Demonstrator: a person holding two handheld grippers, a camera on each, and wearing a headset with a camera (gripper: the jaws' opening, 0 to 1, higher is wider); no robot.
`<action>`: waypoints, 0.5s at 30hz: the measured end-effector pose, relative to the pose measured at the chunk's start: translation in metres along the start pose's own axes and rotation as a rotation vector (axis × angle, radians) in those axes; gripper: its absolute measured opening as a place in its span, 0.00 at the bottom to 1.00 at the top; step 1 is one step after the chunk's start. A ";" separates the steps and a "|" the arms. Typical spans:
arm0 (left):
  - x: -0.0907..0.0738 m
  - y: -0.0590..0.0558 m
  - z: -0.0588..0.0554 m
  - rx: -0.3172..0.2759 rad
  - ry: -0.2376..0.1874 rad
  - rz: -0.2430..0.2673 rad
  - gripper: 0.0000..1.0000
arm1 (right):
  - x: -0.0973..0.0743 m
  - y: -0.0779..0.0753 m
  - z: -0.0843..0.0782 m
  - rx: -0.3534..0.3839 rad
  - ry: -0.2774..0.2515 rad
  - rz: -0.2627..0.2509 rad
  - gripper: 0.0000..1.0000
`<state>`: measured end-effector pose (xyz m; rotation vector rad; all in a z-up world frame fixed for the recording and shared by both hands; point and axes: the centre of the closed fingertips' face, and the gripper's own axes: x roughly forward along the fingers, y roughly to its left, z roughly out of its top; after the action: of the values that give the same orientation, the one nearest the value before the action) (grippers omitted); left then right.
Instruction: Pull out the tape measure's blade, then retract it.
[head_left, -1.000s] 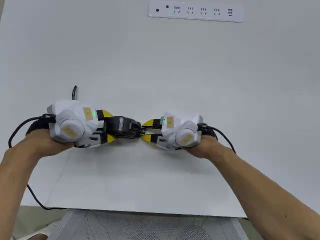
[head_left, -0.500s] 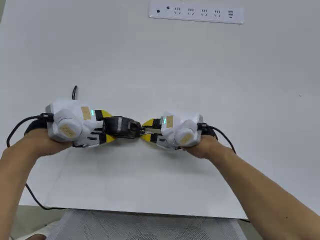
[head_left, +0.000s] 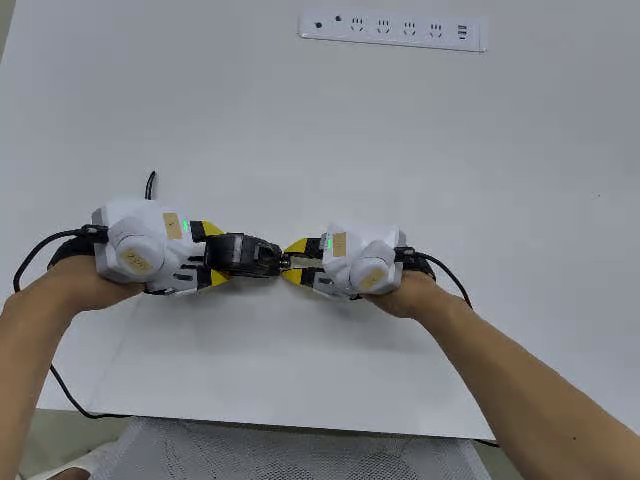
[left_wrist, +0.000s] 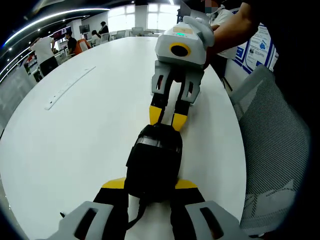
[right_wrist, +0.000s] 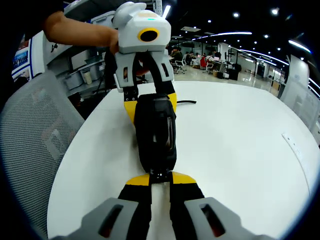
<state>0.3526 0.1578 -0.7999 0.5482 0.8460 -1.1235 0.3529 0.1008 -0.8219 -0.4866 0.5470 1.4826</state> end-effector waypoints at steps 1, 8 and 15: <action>0.000 0.000 0.000 0.000 0.000 0.000 0.29 | 0.000 0.000 0.000 0.000 0.001 0.000 0.11; -0.001 -0.001 0.000 0.000 0.000 -0.001 0.29 | 0.000 0.001 0.000 -0.004 0.001 0.003 0.11; 0.000 -0.001 0.000 -0.002 -0.002 -0.003 0.29 | -0.002 0.001 -0.001 -0.007 0.005 0.004 0.11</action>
<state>0.3518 0.1573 -0.7993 0.5446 0.8462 -1.1256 0.3520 0.0986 -0.8219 -0.4954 0.5469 1.4877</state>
